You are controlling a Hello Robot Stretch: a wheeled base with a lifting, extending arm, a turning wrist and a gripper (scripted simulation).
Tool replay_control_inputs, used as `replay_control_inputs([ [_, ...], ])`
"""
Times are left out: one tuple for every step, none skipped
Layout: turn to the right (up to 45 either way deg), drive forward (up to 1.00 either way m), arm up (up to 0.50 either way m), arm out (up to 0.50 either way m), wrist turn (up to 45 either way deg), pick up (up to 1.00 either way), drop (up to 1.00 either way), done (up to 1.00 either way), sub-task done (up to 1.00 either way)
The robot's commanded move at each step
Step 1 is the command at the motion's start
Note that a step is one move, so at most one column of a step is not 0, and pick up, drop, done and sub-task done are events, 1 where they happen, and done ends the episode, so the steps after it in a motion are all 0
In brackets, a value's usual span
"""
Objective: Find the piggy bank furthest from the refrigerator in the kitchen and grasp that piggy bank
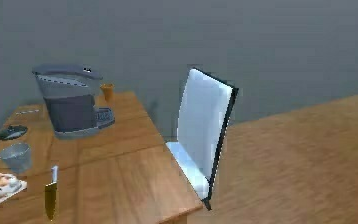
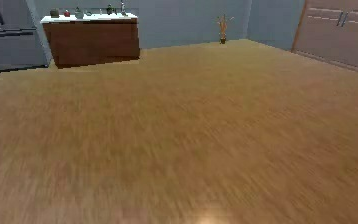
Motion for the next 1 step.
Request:
replay_control_inputs([
  [33.0,0.0,0.0,0.0,0.0,0.0,0.0,0.0,0.0],
])
